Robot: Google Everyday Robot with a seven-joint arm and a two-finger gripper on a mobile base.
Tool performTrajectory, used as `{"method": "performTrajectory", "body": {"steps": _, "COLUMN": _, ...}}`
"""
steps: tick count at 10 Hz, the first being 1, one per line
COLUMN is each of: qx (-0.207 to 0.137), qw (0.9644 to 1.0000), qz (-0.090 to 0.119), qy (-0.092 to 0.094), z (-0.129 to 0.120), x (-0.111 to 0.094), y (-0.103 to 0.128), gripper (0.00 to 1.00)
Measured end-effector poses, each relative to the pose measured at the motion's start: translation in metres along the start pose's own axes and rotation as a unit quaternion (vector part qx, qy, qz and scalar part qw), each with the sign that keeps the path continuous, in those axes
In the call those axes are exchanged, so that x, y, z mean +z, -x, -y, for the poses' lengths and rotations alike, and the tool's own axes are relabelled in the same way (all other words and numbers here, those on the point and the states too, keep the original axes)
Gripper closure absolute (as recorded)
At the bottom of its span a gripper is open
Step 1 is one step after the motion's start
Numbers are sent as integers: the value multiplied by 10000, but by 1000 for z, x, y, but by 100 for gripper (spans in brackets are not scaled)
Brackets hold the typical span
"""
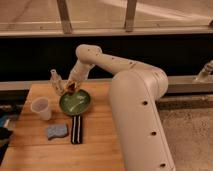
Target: Place the pepper in the ceramic bowl
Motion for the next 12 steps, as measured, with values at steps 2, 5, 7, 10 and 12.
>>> {"method": "performTrajectory", "body": {"steps": 2, "qx": 5, "qw": 10000, "qz": 2, "qy": -2, "z": 1, "x": 0, "y": 0, "gripper": 69}}
{"method": "performTrajectory", "body": {"steps": 5, "qx": 2, "qw": 10000, "qz": 0, "qy": -4, "z": 0, "x": 0, "y": 0, "gripper": 36}}
{"method": "performTrajectory", "body": {"steps": 7, "qx": 5, "qw": 10000, "qz": 1, "qy": -3, "z": 1, "x": 0, "y": 0, "gripper": 22}}
{"method": "performTrajectory", "body": {"steps": 10, "qx": 6, "qw": 10000, "qz": 0, "qy": -5, "z": 1, "x": 0, "y": 0, "gripper": 20}}
{"method": "performTrajectory", "body": {"steps": 12, "qx": 6, "qw": 10000, "qz": 0, "qy": -5, "z": 1, "x": 0, "y": 0, "gripper": 20}}
